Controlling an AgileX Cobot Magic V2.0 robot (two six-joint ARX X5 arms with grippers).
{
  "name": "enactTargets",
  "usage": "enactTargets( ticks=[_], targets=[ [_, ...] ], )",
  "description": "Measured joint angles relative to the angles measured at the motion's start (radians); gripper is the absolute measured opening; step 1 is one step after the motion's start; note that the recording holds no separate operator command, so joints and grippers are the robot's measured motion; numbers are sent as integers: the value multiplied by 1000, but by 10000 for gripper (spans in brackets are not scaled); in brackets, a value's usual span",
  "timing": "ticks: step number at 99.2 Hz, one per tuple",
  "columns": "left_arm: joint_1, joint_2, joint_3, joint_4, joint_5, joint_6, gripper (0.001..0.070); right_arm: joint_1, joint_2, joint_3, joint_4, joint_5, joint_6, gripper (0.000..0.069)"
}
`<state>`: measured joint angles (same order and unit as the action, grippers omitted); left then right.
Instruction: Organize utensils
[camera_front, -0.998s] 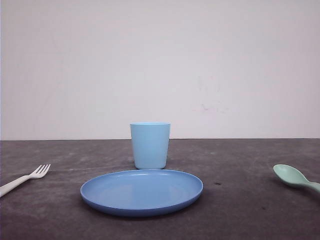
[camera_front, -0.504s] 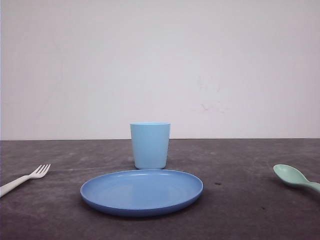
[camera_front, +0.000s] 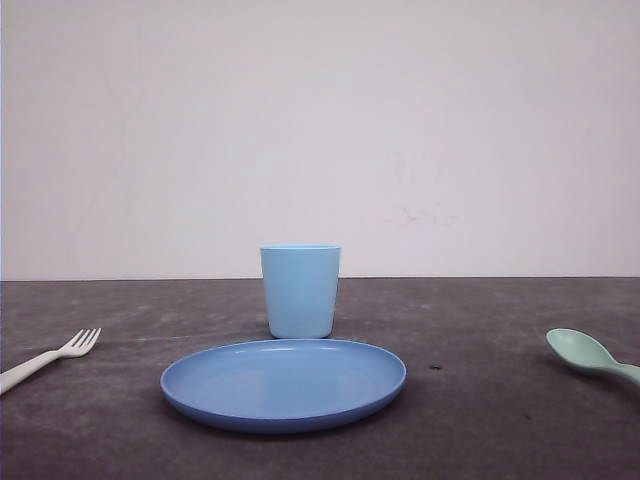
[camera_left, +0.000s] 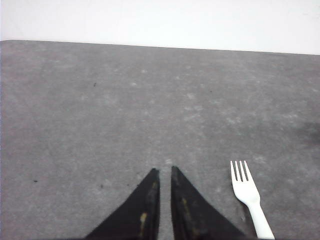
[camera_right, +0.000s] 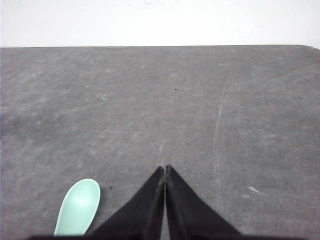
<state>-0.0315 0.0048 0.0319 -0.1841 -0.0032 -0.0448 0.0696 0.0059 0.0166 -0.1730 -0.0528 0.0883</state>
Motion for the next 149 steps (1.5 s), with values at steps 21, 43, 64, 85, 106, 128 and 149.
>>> enactTargets(
  ticks=[21, 43, 64, 85, 106, 128, 149],
  targets=[
    [0, 0, 0, 0, 1, -10, 15, 0, 0, 0, 2, -7, 18, 4],
    [0, 0, 3, 35, 10, -139, 15, 0, 2, 39, -3, -25, 139, 4],
    [0, 18, 151, 41, 33, -246, 15, 0, 50, 283, -41, -51, 223, 4],
    [0, 171, 396, -59, 81, -285, 15, 0, 253, 554, -240, -79, 205, 4],
    [0, 403, 659, -289, 133, -177, 15, 0, 472, 759, -426, -103, 105, 4],
    [-18, 582, 745, -377, 133, -61, 15, 0, 653, 784, -477, -105, 12, 4],
    [-49, 723, 745, -388, 132, -17, 15, 0, 819, 784, -491, -101, -13, 4]
  ],
)
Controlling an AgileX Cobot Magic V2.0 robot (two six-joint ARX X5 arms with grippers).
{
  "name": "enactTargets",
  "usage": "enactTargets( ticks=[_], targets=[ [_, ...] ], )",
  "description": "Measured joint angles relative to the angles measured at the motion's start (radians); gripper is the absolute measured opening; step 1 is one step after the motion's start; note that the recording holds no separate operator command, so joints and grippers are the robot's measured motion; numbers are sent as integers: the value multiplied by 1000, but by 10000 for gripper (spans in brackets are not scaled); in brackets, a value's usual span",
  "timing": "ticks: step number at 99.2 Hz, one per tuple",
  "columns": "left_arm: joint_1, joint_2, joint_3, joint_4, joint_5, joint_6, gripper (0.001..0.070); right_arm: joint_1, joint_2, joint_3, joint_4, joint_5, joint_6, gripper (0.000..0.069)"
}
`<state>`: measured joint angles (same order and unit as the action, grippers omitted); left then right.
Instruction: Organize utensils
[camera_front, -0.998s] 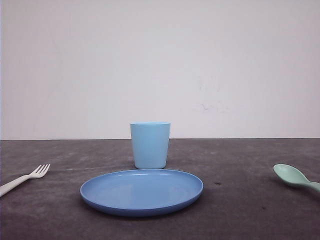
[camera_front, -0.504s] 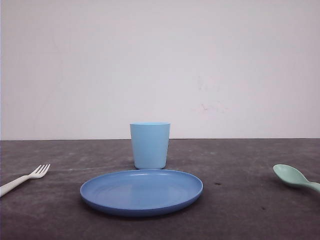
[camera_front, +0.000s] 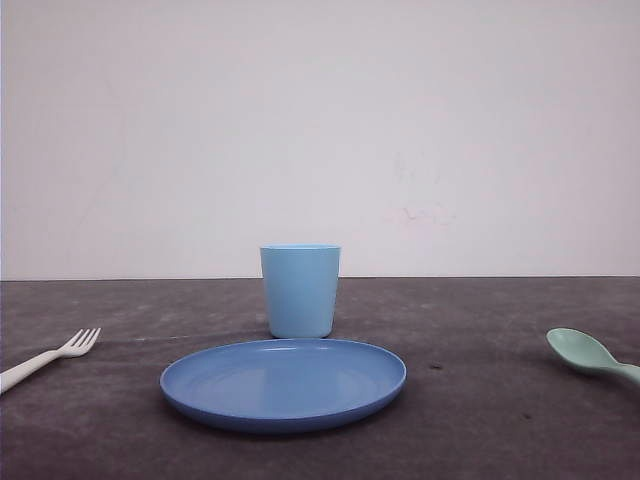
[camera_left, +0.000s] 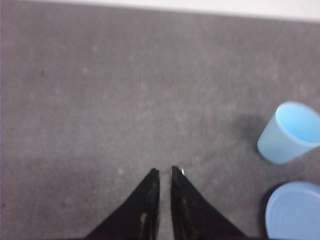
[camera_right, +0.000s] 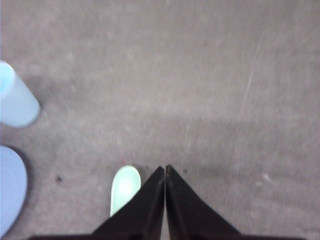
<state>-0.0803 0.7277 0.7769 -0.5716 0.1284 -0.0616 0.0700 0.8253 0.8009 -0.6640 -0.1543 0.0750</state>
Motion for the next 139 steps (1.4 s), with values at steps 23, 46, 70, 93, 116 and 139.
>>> enactTargets(
  ticks=[23, 46, 70, 93, 116, 139],
  targets=[
    [-12, 52, 0, -1, -3, 17, 15, 0, 90, 0, -2, 1, 0, 4],
    [-12, 52, 0, -4, -5, 18, 15, 0, 93, 0, -2, 1, -2, 28],
    [-12, 52, 0, -19, -5, 18, 285, 0, 93, 0, -2, 1, -8, 556],
    [-12, 52, 0, -20, -4, 17, 507, 0, 93, 0, -6, 0, -12, 679],
    [-59, 124, 0, -24, 8, -31, 514, 0, 93, 0, -7, 1, -18, 679],
    [-154, 302, 0, -17, 5, -89, 514, 0, 93, 0, -6, 0, -19, 679]
  ],
)
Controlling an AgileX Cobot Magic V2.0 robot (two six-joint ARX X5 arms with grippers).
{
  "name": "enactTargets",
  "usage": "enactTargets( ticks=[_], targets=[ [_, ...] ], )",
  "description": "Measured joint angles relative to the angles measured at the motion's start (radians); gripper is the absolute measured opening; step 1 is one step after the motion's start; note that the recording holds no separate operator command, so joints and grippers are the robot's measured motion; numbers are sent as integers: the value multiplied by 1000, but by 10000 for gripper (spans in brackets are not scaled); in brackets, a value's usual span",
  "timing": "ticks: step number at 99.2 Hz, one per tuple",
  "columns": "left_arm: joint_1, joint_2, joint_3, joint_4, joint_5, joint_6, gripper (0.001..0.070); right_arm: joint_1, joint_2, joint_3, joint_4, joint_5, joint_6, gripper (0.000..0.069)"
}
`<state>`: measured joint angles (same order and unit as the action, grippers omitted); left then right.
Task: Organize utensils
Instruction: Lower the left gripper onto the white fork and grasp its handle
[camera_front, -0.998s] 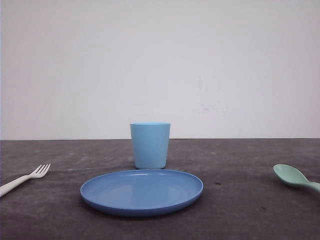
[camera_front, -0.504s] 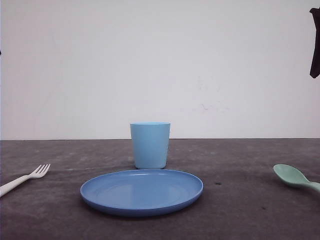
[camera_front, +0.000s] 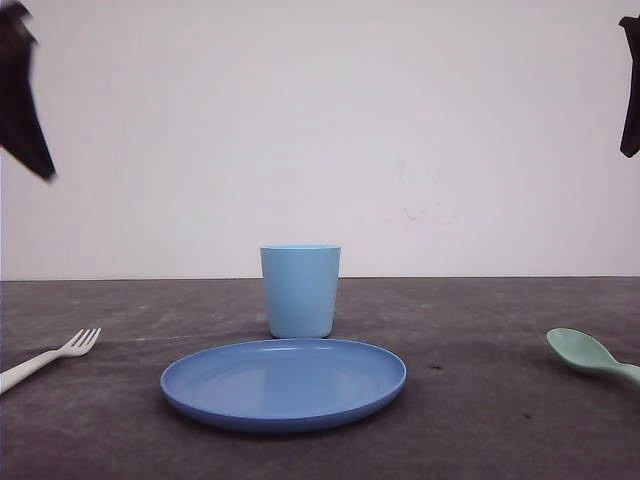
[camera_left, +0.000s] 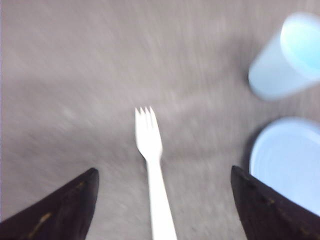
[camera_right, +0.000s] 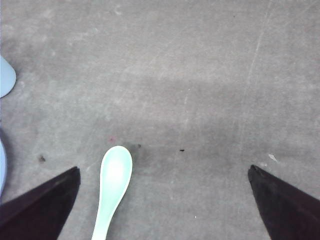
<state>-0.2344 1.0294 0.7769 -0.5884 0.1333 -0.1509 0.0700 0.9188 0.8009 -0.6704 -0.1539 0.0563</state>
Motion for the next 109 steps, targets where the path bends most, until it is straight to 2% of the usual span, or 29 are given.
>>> enactTargets(
  ticks=[23, 41, 71, 89, 109],
  targets=[
    [-68, 200, 0, 61, -57, -27, 514, 0, 0, 0, 0, 0, 0, 679],
    [-92, 303, 0, 94, -110, -37, 513, 0, 0, 0, 0, 0, 0, 679],
    [-97, 406, 0, 135, -135, -45, 505, 0, 0, 0, 0, 0, 0, 679],
    [-97, 419, 0, 165, -138, -46, 409, 0, 0, 0, 0, 0, 0, 679],
    [-97, 444, 0, 166, -178, -48, 386, 0, 0, 0, 0, 0, 0, 679]
  ],
)
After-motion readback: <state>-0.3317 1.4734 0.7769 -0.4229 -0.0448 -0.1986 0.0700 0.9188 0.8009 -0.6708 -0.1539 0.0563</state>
